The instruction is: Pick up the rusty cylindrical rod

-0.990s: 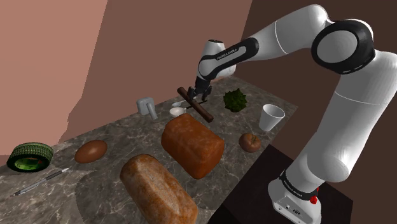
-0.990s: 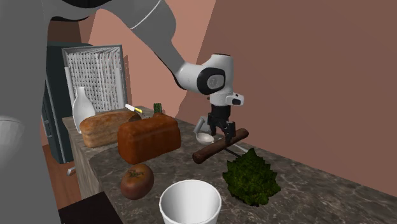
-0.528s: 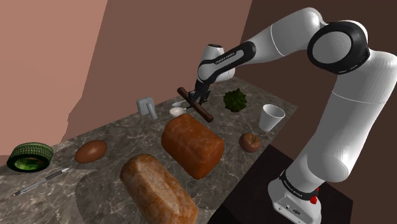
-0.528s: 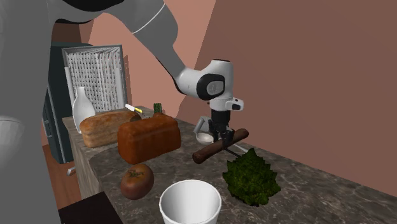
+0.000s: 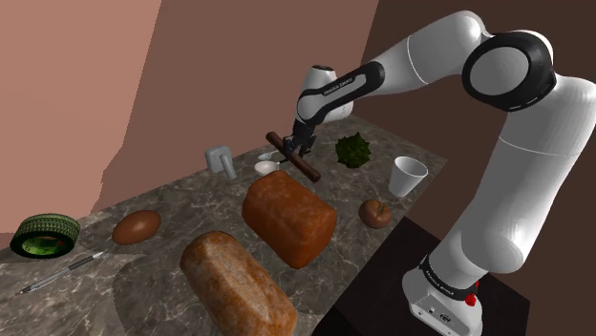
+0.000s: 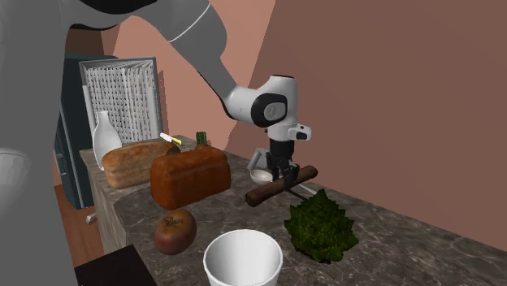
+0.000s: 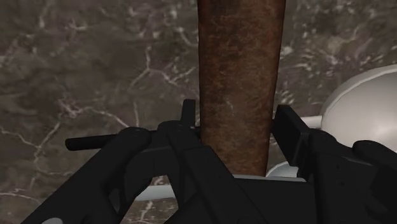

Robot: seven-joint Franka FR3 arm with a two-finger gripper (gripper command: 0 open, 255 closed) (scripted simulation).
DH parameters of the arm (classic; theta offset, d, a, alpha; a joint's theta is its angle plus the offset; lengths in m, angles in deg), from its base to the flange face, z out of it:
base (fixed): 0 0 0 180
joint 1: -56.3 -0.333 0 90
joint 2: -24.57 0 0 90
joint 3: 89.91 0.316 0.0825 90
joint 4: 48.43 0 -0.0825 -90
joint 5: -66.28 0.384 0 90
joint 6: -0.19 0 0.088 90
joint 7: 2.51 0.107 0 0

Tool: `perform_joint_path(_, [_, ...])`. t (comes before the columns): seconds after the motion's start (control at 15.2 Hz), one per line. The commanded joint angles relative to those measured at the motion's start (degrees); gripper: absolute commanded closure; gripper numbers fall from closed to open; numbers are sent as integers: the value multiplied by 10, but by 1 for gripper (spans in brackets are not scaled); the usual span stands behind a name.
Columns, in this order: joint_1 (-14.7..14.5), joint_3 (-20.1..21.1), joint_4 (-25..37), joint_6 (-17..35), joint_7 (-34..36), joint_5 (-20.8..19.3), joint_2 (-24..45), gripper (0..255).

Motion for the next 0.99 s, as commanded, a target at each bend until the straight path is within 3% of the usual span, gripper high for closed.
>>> perform_joint_path(0.0, [0, -1, 4, -10, 2, -2, -7, 255])
perform_joint_path(0.92, [-1, -4, 42, -102, 15, -14, -61, 255])
